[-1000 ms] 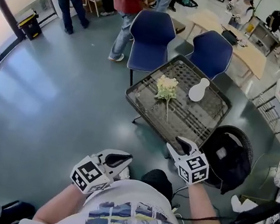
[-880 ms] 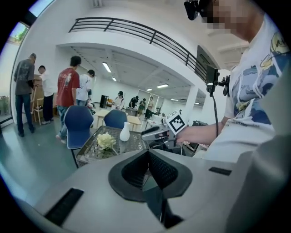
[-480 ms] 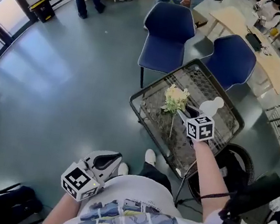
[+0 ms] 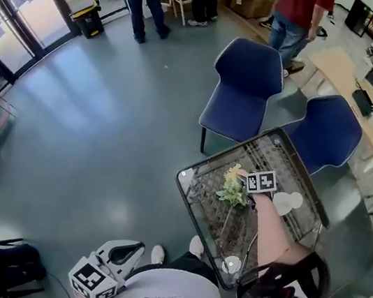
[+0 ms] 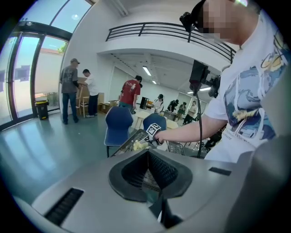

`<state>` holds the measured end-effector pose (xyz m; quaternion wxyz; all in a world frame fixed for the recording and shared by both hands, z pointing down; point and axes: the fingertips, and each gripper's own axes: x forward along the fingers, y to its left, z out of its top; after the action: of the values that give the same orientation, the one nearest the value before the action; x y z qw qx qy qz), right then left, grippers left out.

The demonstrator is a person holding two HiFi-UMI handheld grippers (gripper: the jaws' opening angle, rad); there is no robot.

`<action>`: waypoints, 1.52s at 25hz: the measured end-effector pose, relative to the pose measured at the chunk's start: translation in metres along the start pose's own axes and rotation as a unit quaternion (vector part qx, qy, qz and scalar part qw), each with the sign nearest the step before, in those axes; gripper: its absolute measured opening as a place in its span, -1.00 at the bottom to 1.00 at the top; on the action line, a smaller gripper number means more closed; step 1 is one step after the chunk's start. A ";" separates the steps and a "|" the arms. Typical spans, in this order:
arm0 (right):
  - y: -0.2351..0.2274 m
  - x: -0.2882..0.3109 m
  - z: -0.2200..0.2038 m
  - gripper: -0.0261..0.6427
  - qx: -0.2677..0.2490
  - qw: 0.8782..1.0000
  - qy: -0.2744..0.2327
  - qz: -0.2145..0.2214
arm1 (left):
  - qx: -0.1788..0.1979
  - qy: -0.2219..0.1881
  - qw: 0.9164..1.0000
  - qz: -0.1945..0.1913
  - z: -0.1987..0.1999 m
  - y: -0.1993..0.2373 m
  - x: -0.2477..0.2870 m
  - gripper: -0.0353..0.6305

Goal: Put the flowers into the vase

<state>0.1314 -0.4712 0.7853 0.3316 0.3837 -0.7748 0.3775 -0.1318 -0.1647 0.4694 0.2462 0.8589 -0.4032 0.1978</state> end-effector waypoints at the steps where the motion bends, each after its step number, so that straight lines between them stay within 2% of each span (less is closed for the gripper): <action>1: -0.003 0.009 -0.003 -0.22 0.016 1.000 0.009 0.004 | -0.005 -0.001 1.000 0.012 -0.001 0.004 -0.003 -0.87; 3: -0.007 0.020 -0.007 -0.22 0.040 0.999 0.020 0.008 | -0.012 -0.002 0.999 0.030 0.000 0.012 -0.009 -0.87; 5: -0.006 0.025 -0.010 -0.23 0.038 0.999 0.030 0.004 | -0.016 -0.001 0.999 0.042 0.003 0.016 -0.013 -0.87; 8: -0.001 0.020 -0.016 -0.65 0.023 0.999 0.034 0.001 | -0.009 -0.002 0.999 0.046 0.008 0.014 -0.018 -0.86; 9: 0.001 0.015 -0.016 -0.68 0.014 0.999 0.029 -0.002 | -0.004 -0.004 0.999 0.043 0.009 0.012 -0.018 -0.87; 13: 0.025 -0.026 0.004 -0.73 -0.040 0.999 -0.028 -0.024 | 0.016 -0.011 1.000 0.017 0.014 0.011 -0.018 -0.87; 17: 0.075 -0.086 0.040 -0.74 -0.098 0.988 -0.120 -0.029 | 0.039 -0.011 0.999 -0.020 0.017 0.003 -0.013 -0.87; 22: 0.109 -0.203 0.079 -0.75 -0.131 0.958 -0.244 -0.077 | 0.084 -0.020 0.991 -0.098 0.028 -0.009 0.001 -0.87; 25: 0.133 -0.275 0.102 -0.75 -0.148 0.932 -0.311 -0.113 | 0.110 -0.027 0.984 -0.135 0.038 -0.013 -0.002 -0.87; 29: 0.118 -0.378 0.114 -0.75 -0.165 0.892 -0.383 -0.175 | 0.139 -0.035 0.974 -0.174 0.050 -0.041 0.018 -0.87; 33: 0.088 -0.447 0.107 -0.75 -0.173 0.861 -0.411 -0.243 | 0.150 -0.035 0.967 -0.202 0.053 -0.064 0.034 -0.87; 38: 0.042 -0.483 0.087 -0.75 -0.166 0.839 -0.418 -0.307 | 0.158 -0.033 0.963 -0.217 0.056 -0.081 0.049 -0.87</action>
<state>0.3109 -0.3605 0.3400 0.1341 0.6620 -0.7337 -0.0742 -0.0305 -0.1818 0.4299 0.1315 0.9598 -0.1787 0.1722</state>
